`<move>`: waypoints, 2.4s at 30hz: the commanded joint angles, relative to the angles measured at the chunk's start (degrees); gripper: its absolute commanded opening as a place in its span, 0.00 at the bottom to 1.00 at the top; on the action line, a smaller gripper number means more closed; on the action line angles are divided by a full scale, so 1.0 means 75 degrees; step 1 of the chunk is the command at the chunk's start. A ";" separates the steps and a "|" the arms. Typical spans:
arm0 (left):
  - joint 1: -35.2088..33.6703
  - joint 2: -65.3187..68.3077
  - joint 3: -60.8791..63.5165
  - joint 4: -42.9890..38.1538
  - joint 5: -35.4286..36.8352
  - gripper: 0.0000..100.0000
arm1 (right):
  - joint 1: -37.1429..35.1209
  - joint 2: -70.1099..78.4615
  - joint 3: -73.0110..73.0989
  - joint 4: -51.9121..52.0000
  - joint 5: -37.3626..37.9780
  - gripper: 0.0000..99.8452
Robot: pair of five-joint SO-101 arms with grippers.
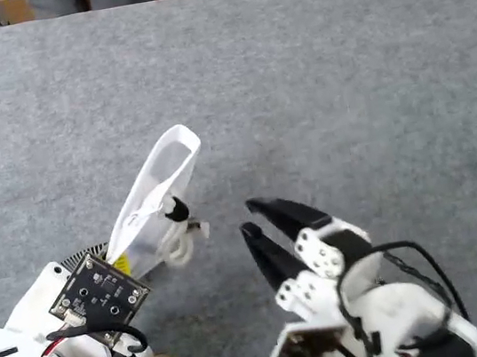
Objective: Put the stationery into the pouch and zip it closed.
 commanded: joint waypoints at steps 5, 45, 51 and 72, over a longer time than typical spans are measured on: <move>0.0053 0.0023 -0.0205 0.0012 0.0023 0.03 | -0.0094 0.0217 0.1471 -0.2637 -0.0117 0.15; 0.0733 -0.0035 -0.0275 0.0012 0.0727 0.03 | -0.1688 0.0217 0.4460 -0.6670 0.1137 0.01; 0.0733 -0.0035 -0.0275 0.0012 0.0727 0.03 | -0.1055 0.0217 0.4413 -0.7537 0.1137 0.01; 0.0967 -0.0035 -0.0275 -0.0188 0.1336 0.03 | -0.2110 0.0217 0.2526 -0.4782 0.1114 0.06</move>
